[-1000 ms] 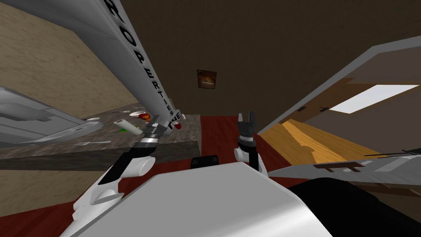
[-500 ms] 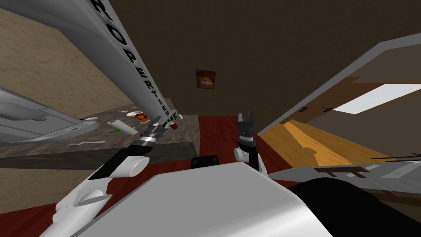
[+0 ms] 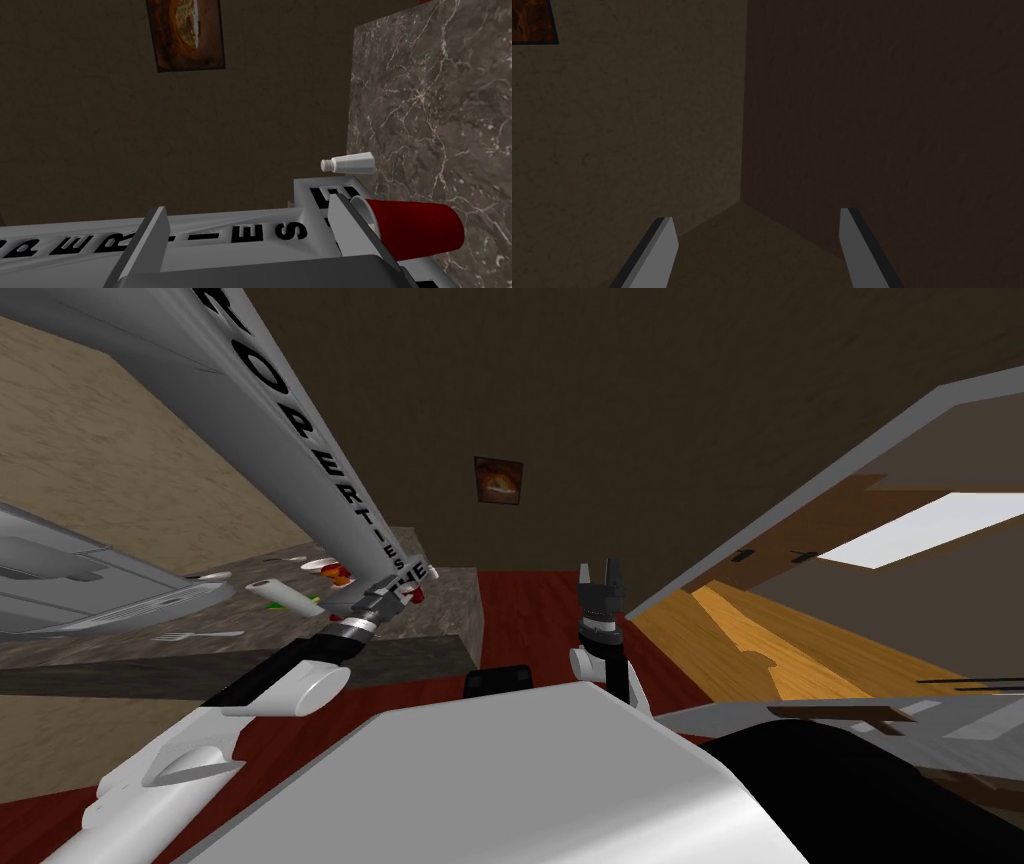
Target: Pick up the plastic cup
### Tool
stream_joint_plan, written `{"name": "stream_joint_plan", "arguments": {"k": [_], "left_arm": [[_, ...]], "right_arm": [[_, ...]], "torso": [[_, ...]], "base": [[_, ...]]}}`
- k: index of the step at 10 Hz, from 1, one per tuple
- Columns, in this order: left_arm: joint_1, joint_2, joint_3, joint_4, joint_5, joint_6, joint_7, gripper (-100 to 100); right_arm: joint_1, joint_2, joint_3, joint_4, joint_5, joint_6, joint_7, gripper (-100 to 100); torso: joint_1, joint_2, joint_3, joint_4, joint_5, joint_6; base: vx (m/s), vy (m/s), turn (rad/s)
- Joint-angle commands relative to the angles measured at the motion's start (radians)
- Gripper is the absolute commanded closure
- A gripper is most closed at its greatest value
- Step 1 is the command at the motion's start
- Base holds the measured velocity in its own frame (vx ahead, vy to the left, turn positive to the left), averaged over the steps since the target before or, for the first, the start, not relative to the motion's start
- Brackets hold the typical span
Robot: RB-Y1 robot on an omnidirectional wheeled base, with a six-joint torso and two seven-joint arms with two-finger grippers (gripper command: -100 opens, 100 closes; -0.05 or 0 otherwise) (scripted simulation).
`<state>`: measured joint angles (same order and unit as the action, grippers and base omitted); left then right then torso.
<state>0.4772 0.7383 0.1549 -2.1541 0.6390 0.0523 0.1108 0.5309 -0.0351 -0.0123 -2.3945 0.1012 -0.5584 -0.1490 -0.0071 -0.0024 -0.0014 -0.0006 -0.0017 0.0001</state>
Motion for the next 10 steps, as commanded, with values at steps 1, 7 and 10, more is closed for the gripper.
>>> {"name": "stream_joint_plan", "arguments": {"k": [1,7,10], "left_arm": [[-0.002,0.029,0.007,0.006,0.025,0.046,0.013,-100],[-0.02,0.169,0.024,0.073,0.158,0.211,0.069,-100],[-0.027,0.214,0.027,0.1,0.202,0.267,0.086,-100]], "right_arm": [[0.0,0.0,0.0,0.0,0.0,0.0,0.0,0],[0.0,0.0,0.0,0.0,0.0,0.0,0.0,0],[0.0,0.0,0.0,0.0,0.0,0.0,0.0,0]], "torso": [[0.0,0.0,0.0,0.0,0.0,0.0],[0.003,0.001,0.0,0.0,0.001,0.0],[0.005,0.0,0.0,0.0,0.001,0.0]], "base": [[0.024,-0.089,0.025],[0.021,-0.071,0.043],[0.016,-0.037,0.053]]}}
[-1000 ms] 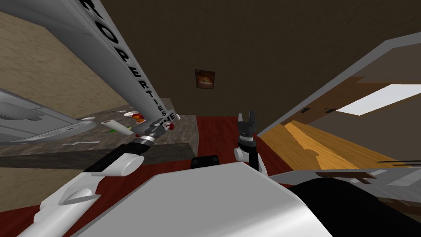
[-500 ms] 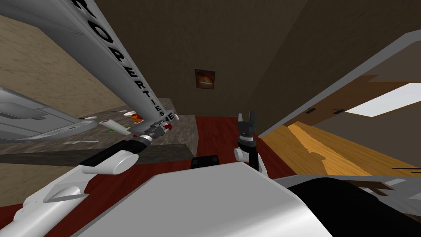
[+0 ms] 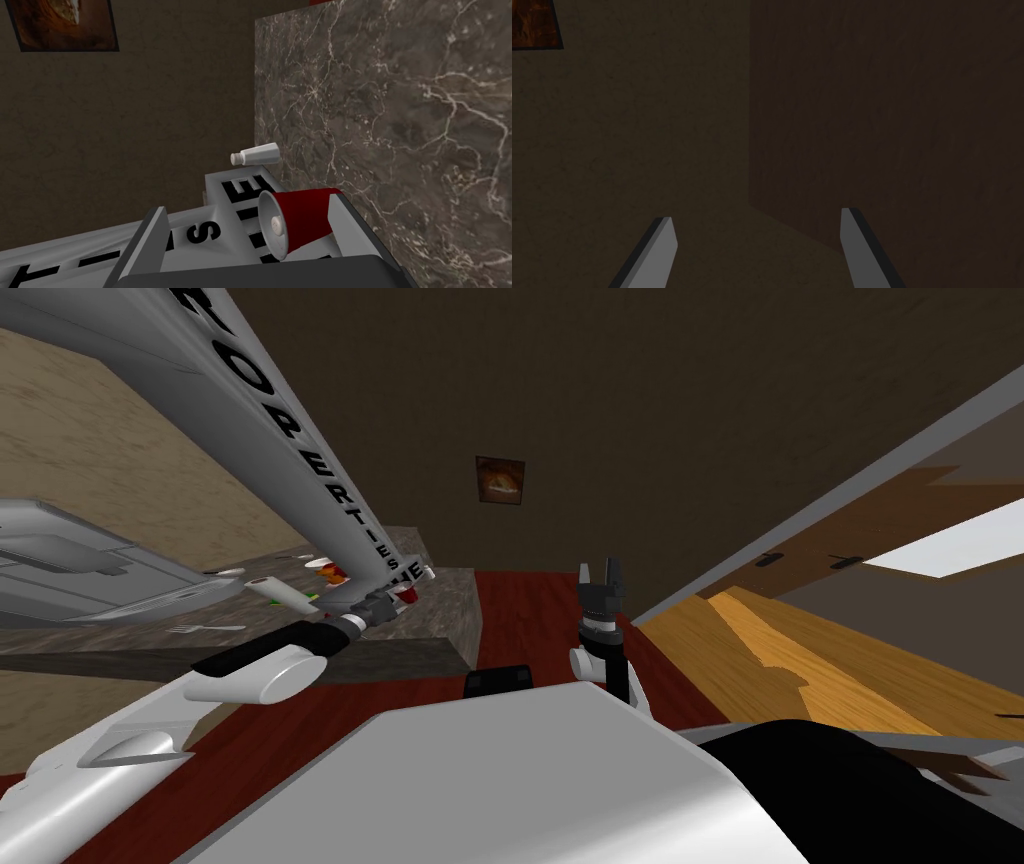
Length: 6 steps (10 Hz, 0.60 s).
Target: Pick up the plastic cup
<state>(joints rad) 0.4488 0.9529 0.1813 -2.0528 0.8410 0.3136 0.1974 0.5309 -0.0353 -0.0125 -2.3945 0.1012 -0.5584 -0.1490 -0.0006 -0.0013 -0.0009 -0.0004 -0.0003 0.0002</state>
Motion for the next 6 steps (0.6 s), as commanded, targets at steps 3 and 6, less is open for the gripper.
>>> {"name": "stream_joint_plan", "arguments": {"k": [3,6], "left_arm": [[-0.008,0.042,0.002,0.028,0.043,0.056,0.017,-100],[-0.017,0.083,0.003,0.059,0.086,0.118,0.033,-100]], "right_arm": [[0.0,0.0,0.0,0.0,0.0,0.0,0.0,0],[0.0,0.0,0.0,0.0,0.0,0.0,0.0,0]], "torso": [[0.002,0.001,0.001,0.0,0.0,0.0],[-0.002,-0.001,-0.001,0.0,0.0,0.0]], "base": [[-0.001,-0.009,-0.011],[0.026,-0.046,0.08]]}}
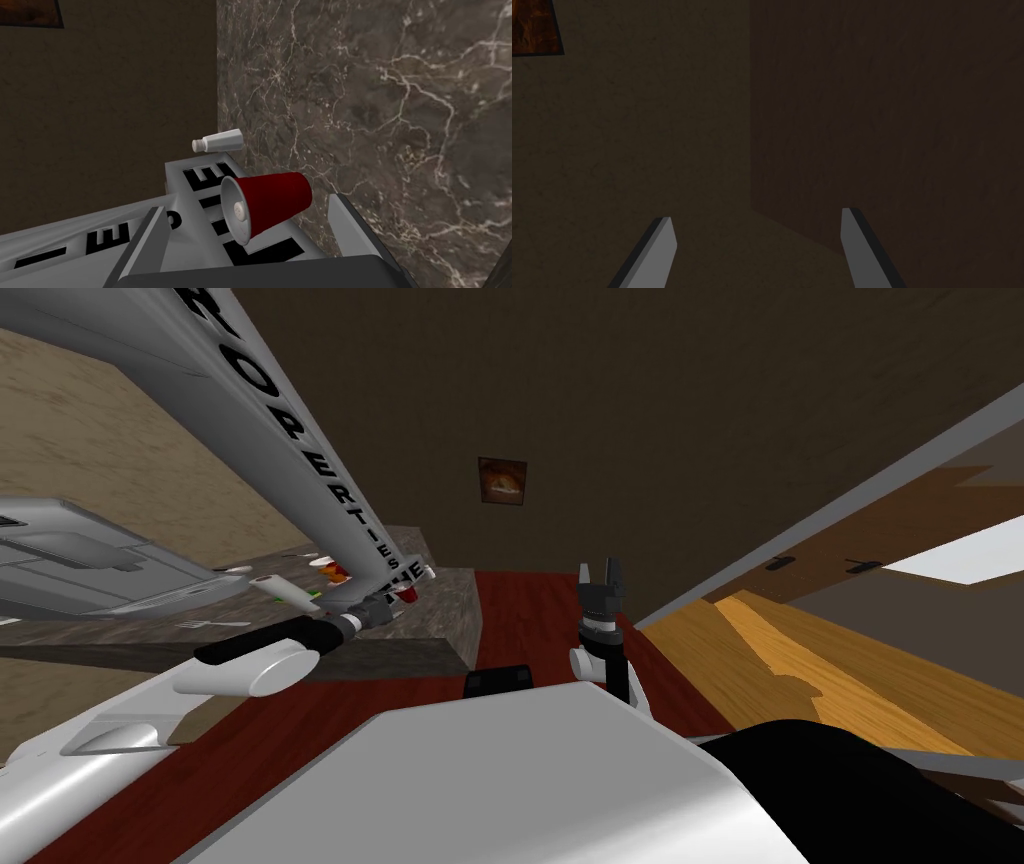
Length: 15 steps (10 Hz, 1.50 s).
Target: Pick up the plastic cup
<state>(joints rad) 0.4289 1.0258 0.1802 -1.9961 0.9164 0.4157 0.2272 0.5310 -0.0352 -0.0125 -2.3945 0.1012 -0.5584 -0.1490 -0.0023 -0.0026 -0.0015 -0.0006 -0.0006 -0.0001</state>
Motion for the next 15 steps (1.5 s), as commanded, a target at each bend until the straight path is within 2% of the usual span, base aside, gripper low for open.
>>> {"name": "stream_joint_plan", "arguments": {"k": [1,2,3,4,5,6,7,8,9,10,11,12,13,14,15], "left_arm": [[0.003,0.01,0.005,0.002,0.011,0.016,0.004,-100],[0.003,0.01,0.005,0.002,0.011,0.016,0.004,-100],[-0.008,0.049,0.005,0.034,0.053,0.067,0.019,-100],[-0.008,0.049,0.005,0.034,0.053,0.072,0.019,-100],[-0.019,0.086,0.004,0.068,0.094,0.108,0.034,-100],[-0.019,0.086,0.004,0.068,0.094,0.126,0.034,-100],[-0.03,0.12,0.002,0.102,0.133,0.164,0.048,-100],[-0.03,0.12,0.002,0.102,0.133,0.18,0.048,-100],[-0.042,0.153,0.001,0.136,0.172,0.217,0.062,-100],[-0.042,0.153,0.001,0.136,0.172,0.232,0.062,-100],[-0.054,0.184,-0.002,0.17,0.209,0.266,0.074,-100],[-0.054,0.184,-0.002,0.17,0.209,0.282,0.074,-100],[-0.066,0.213,-0.004,0.203,0.244,0.32,0.086,-100],[-0.066,0.213,-0.004,0.203,0.244,0.331,0.086,-100],[-0.077,0.24,-0.007,0.235,0.277,0.371,0.097,-100]], "right_arm": [[0.0,0.0,0.0,0.0,0.0,0.0,0.0,0],[0.0,0.0,0.0,0.0,0.0,0.0,0.0,0],[0.0,0.0,0.0,0.0,0.0,0.0,0.0,0],[0.0,0.0,0.0,0.0,0.0,0.0,0.0,0],[0.0,0.0,0.0,0.0,0.0,0.0,0.0,0],[0.0,0.0,0.0,0.0,0.0,0.0,0.0,0],[0.0,0.0,0.0,0.0,0.0,0.0,0.0,0],[0.0,0.0,0.0,0.0,0.0,0.0,0.0,0],[0.0,0.0,0.0,0.0,0.0,0.0,0.0,0],[0.0,0.0,0.0,0.0,0.0,0.0,0.0,0],[0.0,0.0,0.0,0.0,0.0,0.0,0.0,0],[0.0,0.0,0.0,0.0,0.0,0.0,0.0,0],[0.0,0.0,0.0,0.0,0.0,0.0,0.0,0],[0.0,0.0,0.0,0.0,0.0,0.0,0.0,0],[0.0,0.0,0.0,0.0,0.0,0.0,0.0,0]], "torso": [[0.0,0.0,0.0,0.0,0.0,0.0],[-0.001,0.0,0.0,0.0,0.0,0.001],[-0.002,-0.003,-0.001,0.0,-0.001,0.001],[-0.001,-0.007,-0.004,-0.002,0.0,0.001],[0.0,-0.006,-0.004,-0.002,0.0,0.0],[0.0,-0.005,-0.003,-0.001,0.0,0.0],[0.001,-0.003,-0.002,-0.001,0.0,0.0],[0.001,-0.003,-0.002,-0.001,0.0,0.001],[0.001,-0.002,-0.001,-0.001,0.0,0.0],[0.001,-0.002,-0.001,-0.001,0.0,0.0],[0.002,-0.002,-0.001,-0.001,0.0,0.0],[0.002,-0.003,-0.002,-0.001,0.0,0.0],[0.003,-0.002,-0.001,-0.001,0.001,0.0],[0.002,-0.002,-0.001,-0.001,0.001,0.0],[0.002,-0.002,-0.001,-0.001,0.001,0.0]], "base": [[0.016,-0.063,-0.117],[0.072,-0.084,-0.237],[0.157,-0.059,-0.115],[0.118,-0.036,0.021],[0.083,-0.048,0.034],[0.055,-0.033,0.01],[0.062,-0.025,0.002],[0.051,-0.023,0.0],[0.062,-0.031,0.01],[0.061,-0.019,0.006],[0.066,-0.012,0.006],[0.063,-0.007,0.003],[0.065,-0.014,0.003],[0.058,-0.014,0.006],[0.071,-0.015,0.004]]}}
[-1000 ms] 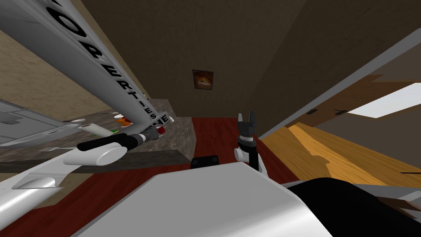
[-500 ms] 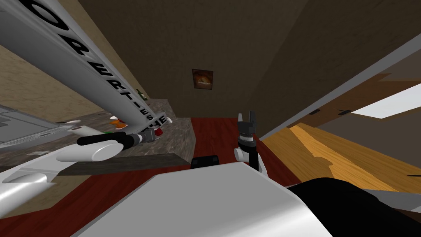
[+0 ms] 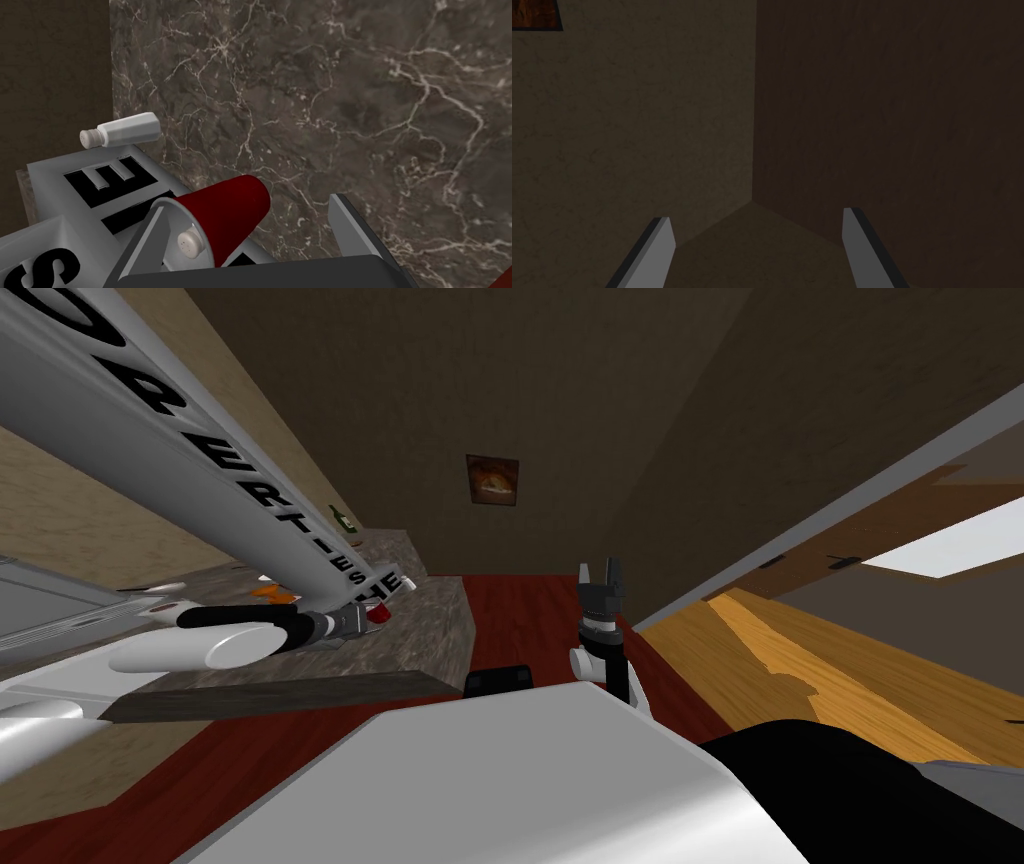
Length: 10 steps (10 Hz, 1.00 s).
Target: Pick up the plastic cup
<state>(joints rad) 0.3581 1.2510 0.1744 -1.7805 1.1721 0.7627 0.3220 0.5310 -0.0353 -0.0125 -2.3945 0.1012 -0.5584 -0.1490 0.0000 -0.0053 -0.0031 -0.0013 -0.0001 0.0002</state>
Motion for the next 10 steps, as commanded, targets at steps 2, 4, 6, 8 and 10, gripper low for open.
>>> {"name": "stream_joint_plan", "arguments": {"k": [2,4,6,8,10], "left_arm": [[-0.017,0.04,-0.004,0.05,0.053,0.07,0.012,-100],[-0.027,0.064,-0.008,0.08,0.082,0.114,0.021,-100],[-0.036,0.086,-0.011,0.107,0.109,0.152,0.029,-100],[-0.052,0.126,-0.018,0.155,0.156,0.215,0.044,-100],[-0.064,0.159,-0.024,0.192,0.193,0.271,0.055,-100]], "right_arm": [[0.0,0.0,0.0,0.0,0.0,0.0,0.0,0],[0.0,0.0,0.0,0.0,0.0,0.0,0.0,0],[0.0,0.0,0.0,0.0,0.0,0.0,0.0,0],[0.0,0.0,0.0,0.0,0.0,0.0,0.0,0],[0.0,0.0,0.0,0.0,0.0,0.0,0.0,0]], "torso": [[0.0,0.001,0.0,0.0,0.0,0.0],[0.001,0.001,0.0,0.0,0.0,0.0],[0.0,-0.001,-0.001,0.0,0.0,0.0],[0.001,0.0,0.0,0.0,0.0,0.0],[0.001,-0.001,-0.001,0.0,0.0,0.0]], "base": [[0.056,-0.001,0.003],[0.058,-0.004,0.002],[0.091,-0.004,0.005],[0.077,0.009,0.003],[0.088,0.003,0.005]]}}
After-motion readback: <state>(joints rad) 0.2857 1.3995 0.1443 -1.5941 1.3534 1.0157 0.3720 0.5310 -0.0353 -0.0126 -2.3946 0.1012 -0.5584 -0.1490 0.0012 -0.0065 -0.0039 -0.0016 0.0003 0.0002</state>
